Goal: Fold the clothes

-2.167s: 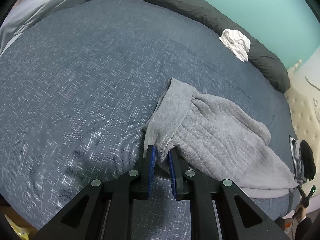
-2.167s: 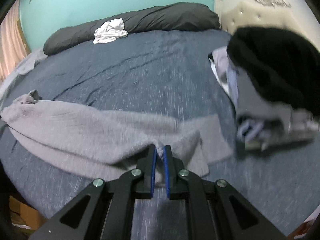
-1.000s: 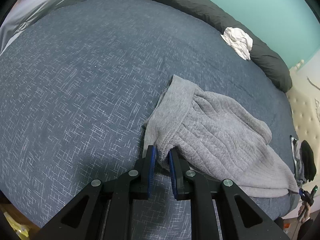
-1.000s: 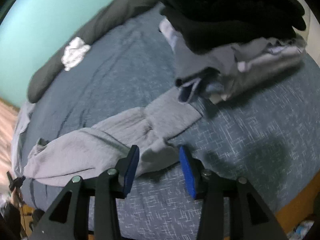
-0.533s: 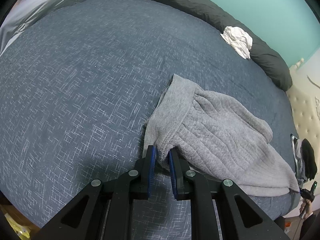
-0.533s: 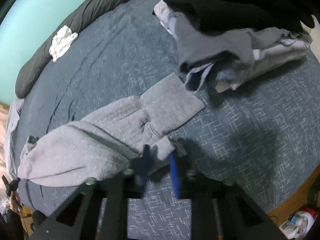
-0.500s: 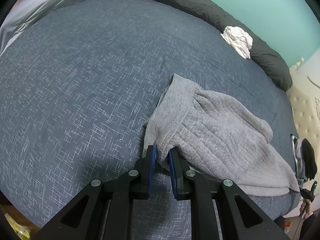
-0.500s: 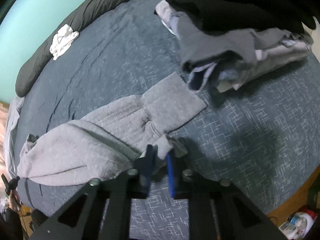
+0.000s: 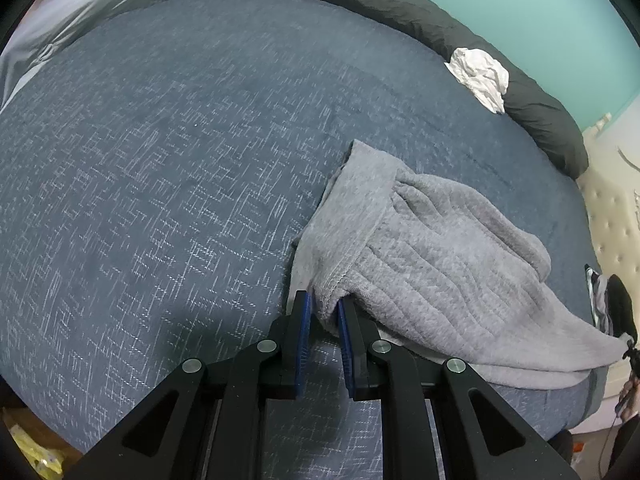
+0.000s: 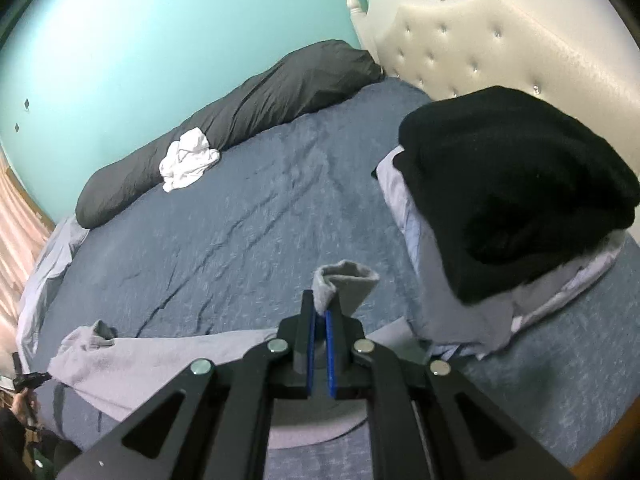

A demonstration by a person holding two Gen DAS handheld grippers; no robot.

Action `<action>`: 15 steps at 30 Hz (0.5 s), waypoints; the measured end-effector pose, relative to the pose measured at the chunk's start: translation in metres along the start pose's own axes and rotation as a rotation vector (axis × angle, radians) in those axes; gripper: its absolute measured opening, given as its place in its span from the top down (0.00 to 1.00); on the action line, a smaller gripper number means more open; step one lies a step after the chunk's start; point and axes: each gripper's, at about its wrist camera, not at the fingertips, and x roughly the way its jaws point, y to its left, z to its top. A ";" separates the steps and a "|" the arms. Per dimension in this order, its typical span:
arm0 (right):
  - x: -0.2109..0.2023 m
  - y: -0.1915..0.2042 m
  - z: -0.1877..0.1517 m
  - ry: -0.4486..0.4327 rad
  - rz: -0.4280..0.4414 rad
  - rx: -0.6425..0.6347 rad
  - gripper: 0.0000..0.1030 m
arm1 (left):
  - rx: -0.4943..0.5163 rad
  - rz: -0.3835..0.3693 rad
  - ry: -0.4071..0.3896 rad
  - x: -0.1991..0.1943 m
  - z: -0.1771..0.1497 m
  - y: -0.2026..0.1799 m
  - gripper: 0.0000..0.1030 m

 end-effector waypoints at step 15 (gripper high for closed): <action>0.057 -0.050 -0.092 0.223 -0.150 -0.066 0.96 | 0.013 0.058 0.033 0.008 0.000 -0.003 0.84</action>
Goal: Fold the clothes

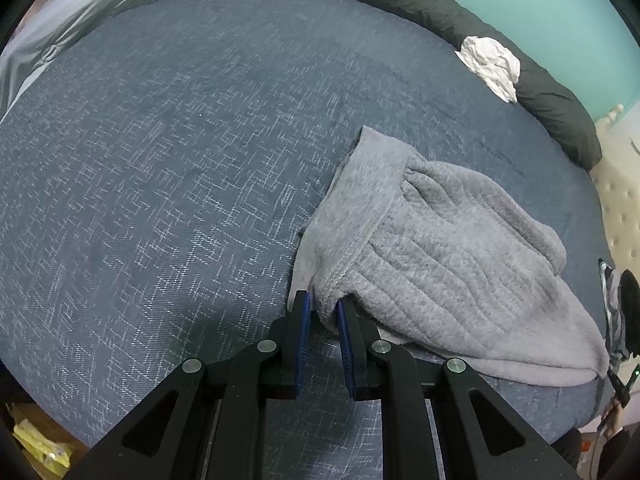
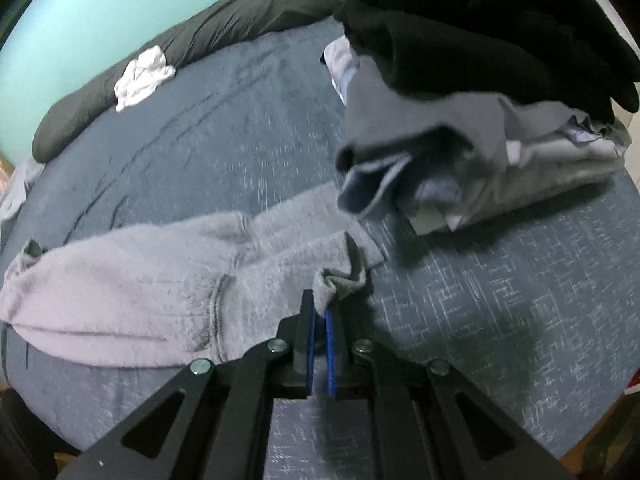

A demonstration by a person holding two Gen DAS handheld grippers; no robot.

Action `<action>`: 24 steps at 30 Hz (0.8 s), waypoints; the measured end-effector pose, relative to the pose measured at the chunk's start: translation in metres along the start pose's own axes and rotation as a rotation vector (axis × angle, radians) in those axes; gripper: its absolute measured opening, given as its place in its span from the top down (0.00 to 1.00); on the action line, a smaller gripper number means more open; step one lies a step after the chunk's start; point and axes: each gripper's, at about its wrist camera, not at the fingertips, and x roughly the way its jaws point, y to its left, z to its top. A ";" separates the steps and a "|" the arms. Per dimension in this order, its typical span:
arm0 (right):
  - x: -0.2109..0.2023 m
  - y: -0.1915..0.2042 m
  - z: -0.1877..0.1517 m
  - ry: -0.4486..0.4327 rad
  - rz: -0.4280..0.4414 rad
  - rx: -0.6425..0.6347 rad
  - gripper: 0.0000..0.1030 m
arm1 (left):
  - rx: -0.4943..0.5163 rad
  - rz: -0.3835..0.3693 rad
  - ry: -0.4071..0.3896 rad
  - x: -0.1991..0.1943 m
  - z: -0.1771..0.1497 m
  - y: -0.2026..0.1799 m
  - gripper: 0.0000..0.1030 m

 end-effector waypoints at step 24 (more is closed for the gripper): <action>0.036 0.036 0.038 0.103 -0.068 -0.111 0.60 | 0.009 0.013 0.011 0.000 -0.004 0.001 0.84</action>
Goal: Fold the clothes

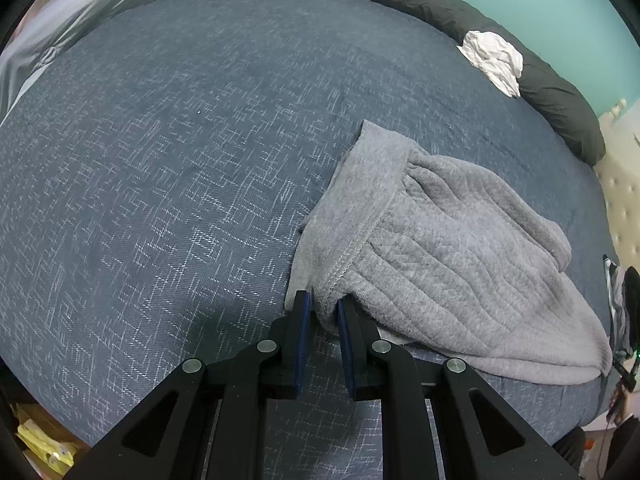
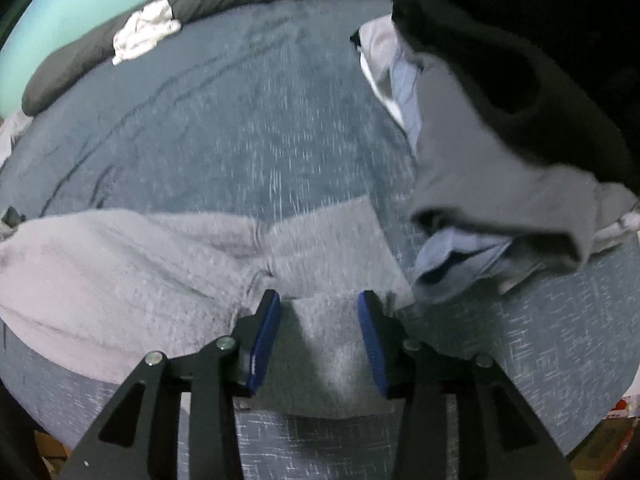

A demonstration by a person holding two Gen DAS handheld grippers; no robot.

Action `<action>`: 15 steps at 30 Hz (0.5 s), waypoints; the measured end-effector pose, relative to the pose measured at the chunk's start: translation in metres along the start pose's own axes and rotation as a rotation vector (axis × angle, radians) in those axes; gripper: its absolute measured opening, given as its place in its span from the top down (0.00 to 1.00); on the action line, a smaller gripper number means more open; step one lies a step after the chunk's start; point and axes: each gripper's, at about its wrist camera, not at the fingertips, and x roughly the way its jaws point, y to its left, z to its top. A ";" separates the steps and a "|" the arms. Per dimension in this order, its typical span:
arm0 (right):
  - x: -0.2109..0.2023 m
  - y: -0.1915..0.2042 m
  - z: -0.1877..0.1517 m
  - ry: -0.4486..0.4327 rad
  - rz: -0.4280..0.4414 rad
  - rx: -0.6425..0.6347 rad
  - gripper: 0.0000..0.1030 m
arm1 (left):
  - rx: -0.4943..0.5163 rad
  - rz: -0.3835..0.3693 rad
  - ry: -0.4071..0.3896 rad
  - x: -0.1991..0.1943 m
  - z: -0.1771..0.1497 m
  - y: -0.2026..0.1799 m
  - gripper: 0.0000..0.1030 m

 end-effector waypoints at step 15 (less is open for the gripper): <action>-0.005 0.012 -0.015 -0.030 -0.019 -0.075 0.93 | 0.001 -0.001 0.003 0.001 -0.001 -0.001 0.84</action>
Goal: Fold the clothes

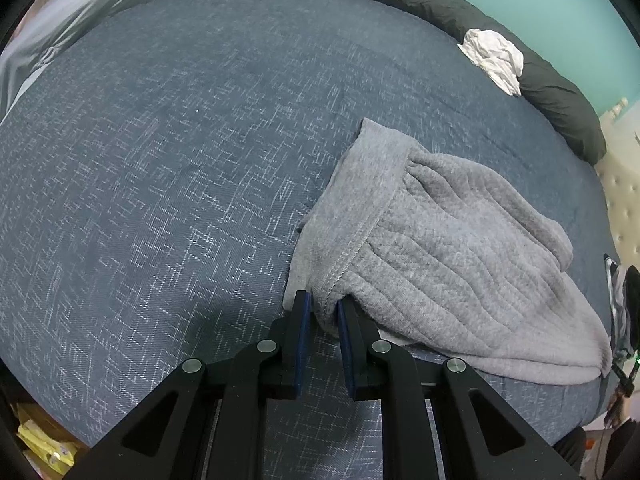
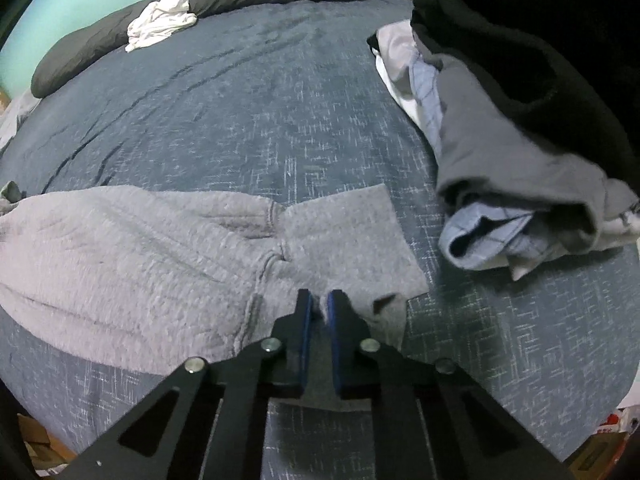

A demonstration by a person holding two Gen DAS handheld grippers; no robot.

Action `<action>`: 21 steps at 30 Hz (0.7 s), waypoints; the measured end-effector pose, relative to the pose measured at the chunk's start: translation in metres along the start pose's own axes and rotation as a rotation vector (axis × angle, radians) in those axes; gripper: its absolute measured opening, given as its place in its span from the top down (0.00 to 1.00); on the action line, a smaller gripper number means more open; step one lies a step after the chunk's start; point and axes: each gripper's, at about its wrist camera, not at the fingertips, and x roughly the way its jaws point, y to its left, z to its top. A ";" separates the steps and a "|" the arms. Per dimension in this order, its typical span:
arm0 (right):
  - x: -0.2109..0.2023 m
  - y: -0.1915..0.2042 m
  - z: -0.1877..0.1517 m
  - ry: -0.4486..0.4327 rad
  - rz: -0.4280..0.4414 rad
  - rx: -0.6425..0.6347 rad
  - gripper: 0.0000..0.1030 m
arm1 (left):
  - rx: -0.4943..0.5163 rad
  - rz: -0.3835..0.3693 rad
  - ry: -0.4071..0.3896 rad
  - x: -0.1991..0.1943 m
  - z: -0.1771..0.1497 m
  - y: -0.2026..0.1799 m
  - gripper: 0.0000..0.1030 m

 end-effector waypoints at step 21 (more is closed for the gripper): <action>-0.025 0.000 0.049 -0.139 -0.078 -0.045 0.95 | 0.004 0.006 0.003 0.003 0.003 -0.004 0.84</action>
